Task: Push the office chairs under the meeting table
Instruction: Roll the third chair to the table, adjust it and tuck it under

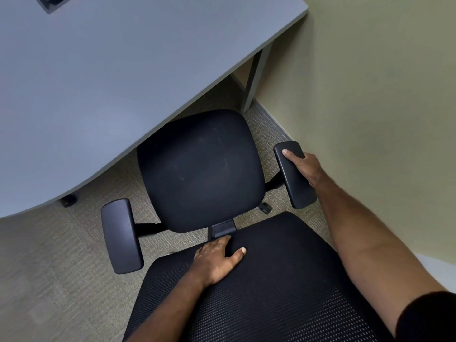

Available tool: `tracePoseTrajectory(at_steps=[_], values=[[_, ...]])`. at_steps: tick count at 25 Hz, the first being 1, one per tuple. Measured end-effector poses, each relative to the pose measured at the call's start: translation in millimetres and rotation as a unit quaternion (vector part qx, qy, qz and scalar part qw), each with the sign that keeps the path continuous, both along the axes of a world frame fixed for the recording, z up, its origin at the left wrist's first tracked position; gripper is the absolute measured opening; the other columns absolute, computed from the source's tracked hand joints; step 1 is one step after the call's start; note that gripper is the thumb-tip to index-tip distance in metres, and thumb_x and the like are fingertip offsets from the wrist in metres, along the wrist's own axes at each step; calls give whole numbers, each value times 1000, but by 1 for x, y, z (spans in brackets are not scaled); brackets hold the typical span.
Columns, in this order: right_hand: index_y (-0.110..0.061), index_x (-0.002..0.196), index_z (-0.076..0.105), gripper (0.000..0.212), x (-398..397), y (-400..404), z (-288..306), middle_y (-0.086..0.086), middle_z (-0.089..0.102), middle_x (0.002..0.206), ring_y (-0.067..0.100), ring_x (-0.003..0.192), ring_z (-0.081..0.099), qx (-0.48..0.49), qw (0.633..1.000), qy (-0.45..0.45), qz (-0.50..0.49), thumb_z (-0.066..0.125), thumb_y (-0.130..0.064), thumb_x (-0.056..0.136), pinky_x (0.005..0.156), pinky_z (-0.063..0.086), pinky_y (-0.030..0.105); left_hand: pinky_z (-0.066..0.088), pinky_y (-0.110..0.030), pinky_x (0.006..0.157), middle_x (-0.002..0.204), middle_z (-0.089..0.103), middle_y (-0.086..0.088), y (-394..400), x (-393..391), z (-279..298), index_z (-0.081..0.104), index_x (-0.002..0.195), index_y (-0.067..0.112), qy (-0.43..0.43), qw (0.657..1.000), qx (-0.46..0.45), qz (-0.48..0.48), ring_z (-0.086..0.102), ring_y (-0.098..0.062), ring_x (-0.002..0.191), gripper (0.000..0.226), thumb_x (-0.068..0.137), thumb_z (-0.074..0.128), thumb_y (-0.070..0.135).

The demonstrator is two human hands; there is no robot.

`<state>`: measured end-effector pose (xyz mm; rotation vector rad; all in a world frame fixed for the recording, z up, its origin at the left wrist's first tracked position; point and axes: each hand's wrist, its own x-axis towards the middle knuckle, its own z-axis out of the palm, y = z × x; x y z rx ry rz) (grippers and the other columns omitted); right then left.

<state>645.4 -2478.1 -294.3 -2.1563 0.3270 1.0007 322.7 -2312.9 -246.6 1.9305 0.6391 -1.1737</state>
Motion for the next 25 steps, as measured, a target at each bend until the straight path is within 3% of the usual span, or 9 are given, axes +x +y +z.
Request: tracePoseTrajectory(at_steps=[3,6,10,12,19,25], values=[[-9,129,64,64,-15,8,11,10,70,124,32,112,67,-46,994,-91,35,71,-61,93,101,55,48,26,-46,124,165,39,0,3,-1,7,30,161,33,-7,1000,0,17,33,-22,152,81,95,40,79],[-3,147,48,68,-25,21,25,19,56,147,39,134,54,-92,982,-145,80,67,-49,100,113,45,50,31,-46,122,162,43,-3,7,-4,10,33,161,31,1,999,-9,37,39,-25,149,81,95,43,77],[-3,165,18,84,-46,41,55,18,18,173,40,156,24,-190,940,-124,255,63,-39,104,126,26,49,33,-44,121,161,45,-7,17,-14,20,37,159,25,10,999,5,43,42,-27,147,83,95,45,77],[-7,166,18,80,-63,49,75,14,9,176,38,158,23,-187,920,-94,332,61,-36,105,126,28,50,33,-43,121,162,43,-6,23,-25,33,36,159,24,8,999,10,49,41,-27,148,84,95,45,77],[-8,164,25,74,-116,60,138,12,25,171,34,153,35,-191,862,-77,462,58,-40,106,122,35,48,34,-41,121,160,46,-6,36,-52,73,38,159,24,0,999,6,49,43,-27,147,83,94,50,74],[-9,157,40,66,-163,55,182,14,45,161,32,145,48,-182,854,-84,480,62,-40,103,118,41,45,34,-39,120,161,45,-10,34,-73,115,38,159,21,-33,999,2,1,44,-29,146,81,97,45,73]])
